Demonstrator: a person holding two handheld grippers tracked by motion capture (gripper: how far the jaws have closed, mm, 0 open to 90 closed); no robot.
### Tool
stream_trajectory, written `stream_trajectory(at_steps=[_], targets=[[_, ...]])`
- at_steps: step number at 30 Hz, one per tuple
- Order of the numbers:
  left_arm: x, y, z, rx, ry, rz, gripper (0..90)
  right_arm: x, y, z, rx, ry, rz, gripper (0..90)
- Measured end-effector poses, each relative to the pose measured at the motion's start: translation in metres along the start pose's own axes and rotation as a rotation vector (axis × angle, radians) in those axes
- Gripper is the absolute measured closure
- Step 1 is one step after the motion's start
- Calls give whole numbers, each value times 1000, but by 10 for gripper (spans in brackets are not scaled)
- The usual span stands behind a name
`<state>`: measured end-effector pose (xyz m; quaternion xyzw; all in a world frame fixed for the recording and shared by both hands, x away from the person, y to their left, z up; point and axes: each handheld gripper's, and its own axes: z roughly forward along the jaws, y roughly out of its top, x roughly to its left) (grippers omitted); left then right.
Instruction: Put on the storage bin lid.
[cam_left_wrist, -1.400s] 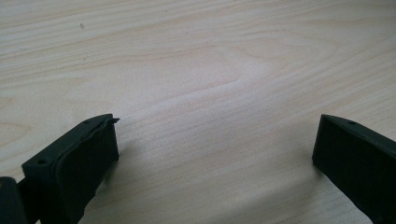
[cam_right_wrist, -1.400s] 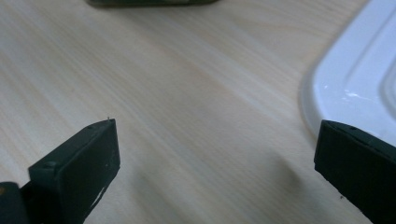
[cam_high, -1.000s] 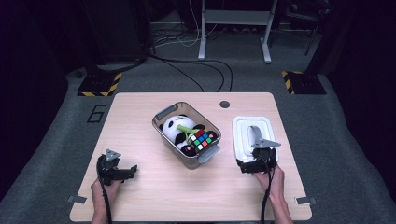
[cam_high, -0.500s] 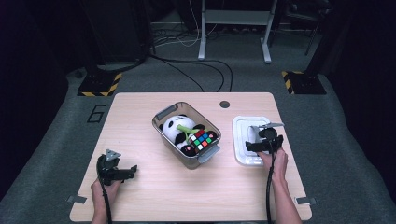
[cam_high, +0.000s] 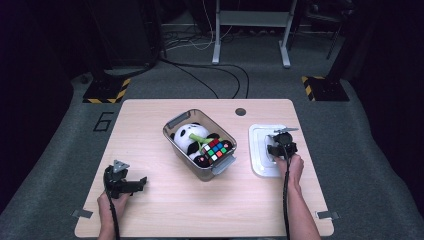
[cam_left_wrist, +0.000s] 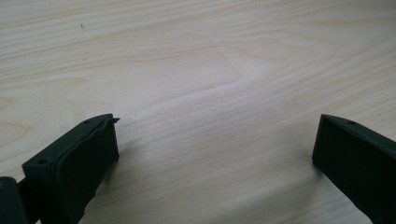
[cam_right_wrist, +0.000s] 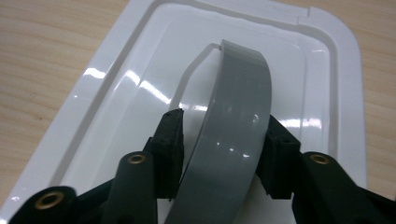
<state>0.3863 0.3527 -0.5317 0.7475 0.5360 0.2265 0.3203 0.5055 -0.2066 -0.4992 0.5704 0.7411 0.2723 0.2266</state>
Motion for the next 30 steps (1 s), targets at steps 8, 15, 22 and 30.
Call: stream_trajectory(at_steps=[8,15,22,30], targets=[[0,0,0,0,0,0,1,5,3,-6,-15,6,-33,673],[0,0,0,0,0,0,1,9,12,-20,-34,38,-40,674],[0,0,0,0,0,0,1,12,25,-37,-58,67,-51,674],[0,0,0,1,0,-1,1,21,47,-62,-91,91,-75,675]])
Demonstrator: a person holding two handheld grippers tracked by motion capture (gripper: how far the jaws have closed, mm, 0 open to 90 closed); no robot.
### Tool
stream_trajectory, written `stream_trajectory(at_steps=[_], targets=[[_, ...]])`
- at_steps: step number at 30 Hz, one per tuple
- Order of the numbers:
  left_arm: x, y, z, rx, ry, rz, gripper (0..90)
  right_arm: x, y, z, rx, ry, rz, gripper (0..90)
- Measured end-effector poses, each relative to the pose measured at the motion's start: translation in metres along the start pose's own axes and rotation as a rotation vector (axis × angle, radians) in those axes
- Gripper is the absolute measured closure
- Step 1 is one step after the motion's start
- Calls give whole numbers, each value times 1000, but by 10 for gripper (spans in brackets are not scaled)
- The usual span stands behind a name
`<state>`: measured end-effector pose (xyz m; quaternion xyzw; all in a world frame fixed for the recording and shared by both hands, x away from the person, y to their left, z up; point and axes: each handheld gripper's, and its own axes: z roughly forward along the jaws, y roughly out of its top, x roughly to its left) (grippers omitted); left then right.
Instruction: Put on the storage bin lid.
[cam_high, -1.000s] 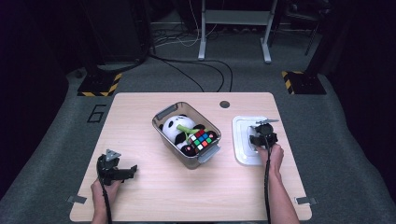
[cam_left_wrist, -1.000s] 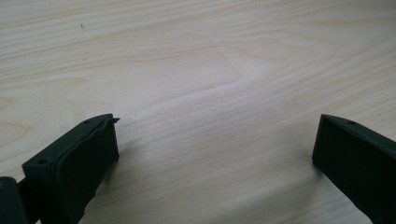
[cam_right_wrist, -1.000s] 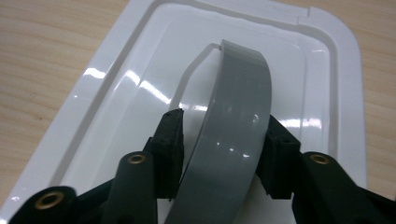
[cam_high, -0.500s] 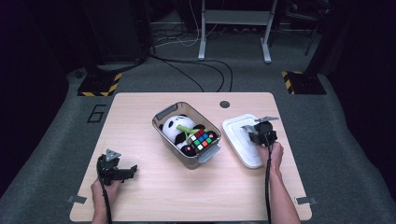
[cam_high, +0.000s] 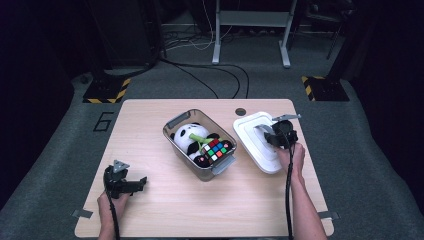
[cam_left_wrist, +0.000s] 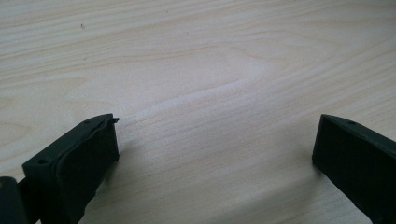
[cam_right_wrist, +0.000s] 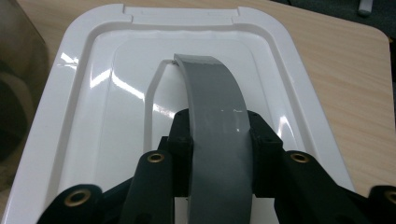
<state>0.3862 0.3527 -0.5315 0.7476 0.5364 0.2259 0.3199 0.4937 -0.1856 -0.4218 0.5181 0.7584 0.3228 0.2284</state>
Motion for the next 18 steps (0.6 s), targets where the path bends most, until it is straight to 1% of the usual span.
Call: stream_trajectory(at_steps=[3,5,10,12,17,18], targets=[[0,0,0,0,0,0,1,4,10,-6,-10,6,-21,675],[0,0,0,2,0,1,1,8,16,-10,-10,11,-25,675],[0,0,0,-2,1,1,1,12,27,-17,-19,18,-46,675],[0,0,0,-2,1,0,1,14,31,-20,-20,22,-45,675],[0,0,0,3,-1,2,2,17,43,-28,-38,28,-64,675],[0,0,0,3,-1,2,1,18,45,-30,-40,31,-59,675]])
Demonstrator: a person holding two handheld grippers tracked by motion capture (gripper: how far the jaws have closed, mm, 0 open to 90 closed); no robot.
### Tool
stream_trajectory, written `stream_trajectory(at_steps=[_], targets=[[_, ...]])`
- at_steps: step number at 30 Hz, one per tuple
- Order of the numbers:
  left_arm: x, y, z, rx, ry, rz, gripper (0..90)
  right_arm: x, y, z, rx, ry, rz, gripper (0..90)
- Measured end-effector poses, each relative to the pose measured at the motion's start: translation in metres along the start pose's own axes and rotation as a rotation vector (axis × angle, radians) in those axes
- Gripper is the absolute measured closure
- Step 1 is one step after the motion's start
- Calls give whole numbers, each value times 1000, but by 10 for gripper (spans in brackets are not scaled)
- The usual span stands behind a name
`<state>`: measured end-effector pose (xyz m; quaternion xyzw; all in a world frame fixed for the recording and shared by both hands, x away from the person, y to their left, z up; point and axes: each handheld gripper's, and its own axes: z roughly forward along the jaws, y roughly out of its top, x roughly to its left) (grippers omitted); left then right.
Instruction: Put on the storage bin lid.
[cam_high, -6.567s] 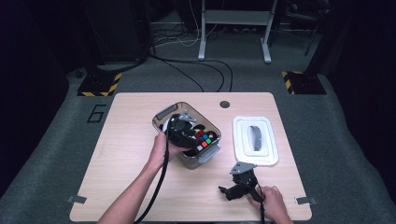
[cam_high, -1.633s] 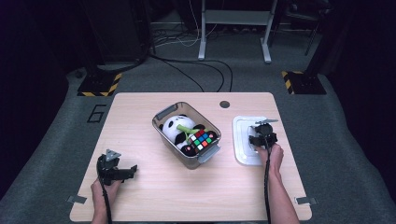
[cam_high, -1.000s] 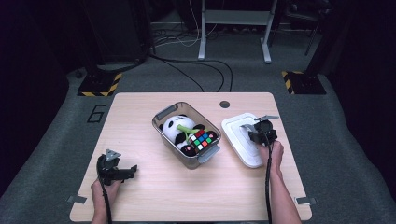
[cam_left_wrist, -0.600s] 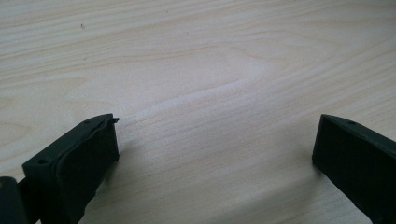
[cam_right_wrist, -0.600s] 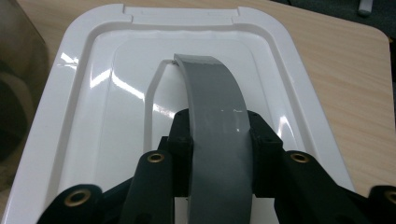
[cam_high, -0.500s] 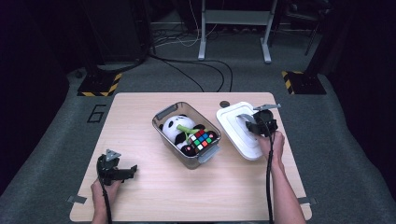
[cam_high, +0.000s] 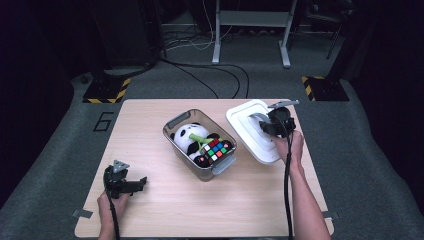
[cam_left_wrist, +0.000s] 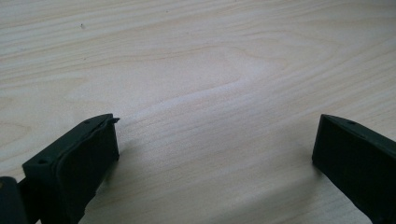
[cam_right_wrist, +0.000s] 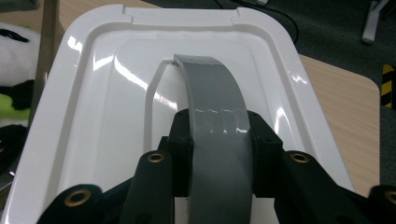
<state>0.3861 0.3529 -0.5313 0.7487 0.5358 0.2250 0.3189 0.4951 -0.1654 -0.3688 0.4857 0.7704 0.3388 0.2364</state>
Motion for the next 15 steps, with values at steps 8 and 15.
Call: stream_trajectory(at_steps=[8,15], targets=[[0,0,0,-5,2,-2,1,6,14,-10,-17,20,-15,674],[-1,0,1,-7,1,-11,1,14,26,-15,-26,52,-23,674]])
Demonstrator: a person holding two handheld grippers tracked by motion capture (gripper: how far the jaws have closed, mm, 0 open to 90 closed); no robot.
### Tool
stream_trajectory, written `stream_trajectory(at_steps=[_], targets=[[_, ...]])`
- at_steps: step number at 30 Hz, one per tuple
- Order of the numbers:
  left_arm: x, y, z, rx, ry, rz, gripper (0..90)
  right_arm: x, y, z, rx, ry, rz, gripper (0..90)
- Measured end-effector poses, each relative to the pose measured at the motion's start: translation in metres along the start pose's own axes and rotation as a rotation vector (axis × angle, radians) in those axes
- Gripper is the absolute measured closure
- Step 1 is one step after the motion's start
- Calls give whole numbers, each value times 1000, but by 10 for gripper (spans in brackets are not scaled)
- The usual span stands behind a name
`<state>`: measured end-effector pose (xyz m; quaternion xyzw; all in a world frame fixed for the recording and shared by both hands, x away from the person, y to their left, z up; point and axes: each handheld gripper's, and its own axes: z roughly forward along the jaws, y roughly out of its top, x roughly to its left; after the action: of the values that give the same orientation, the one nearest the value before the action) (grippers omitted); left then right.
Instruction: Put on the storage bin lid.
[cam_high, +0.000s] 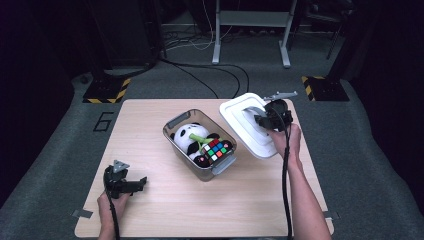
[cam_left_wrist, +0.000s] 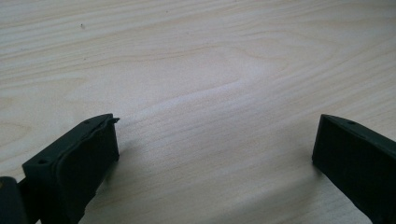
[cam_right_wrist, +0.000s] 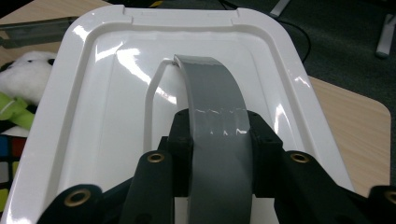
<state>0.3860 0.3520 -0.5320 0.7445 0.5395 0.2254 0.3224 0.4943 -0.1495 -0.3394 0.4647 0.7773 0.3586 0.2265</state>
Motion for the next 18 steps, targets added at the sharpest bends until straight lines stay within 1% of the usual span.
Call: stream_trajectory(at_steps=[5,7,11,15,18], targets=[[0,0,0,0,0,0,1,12,11,-3,-5,16,-26,674],[0,0,0,0,0,0,1,17,15,-4,-9,26,-28,675],[0,0,0,0,0,0,1,25,20,-3,-6,37,-58,674],[0,0,0,0,0,0,1,33,25,-2,-3,51,-61,674],[0,0,0,0,0,0,2,37,29,-2,-7,60,-77,674]])
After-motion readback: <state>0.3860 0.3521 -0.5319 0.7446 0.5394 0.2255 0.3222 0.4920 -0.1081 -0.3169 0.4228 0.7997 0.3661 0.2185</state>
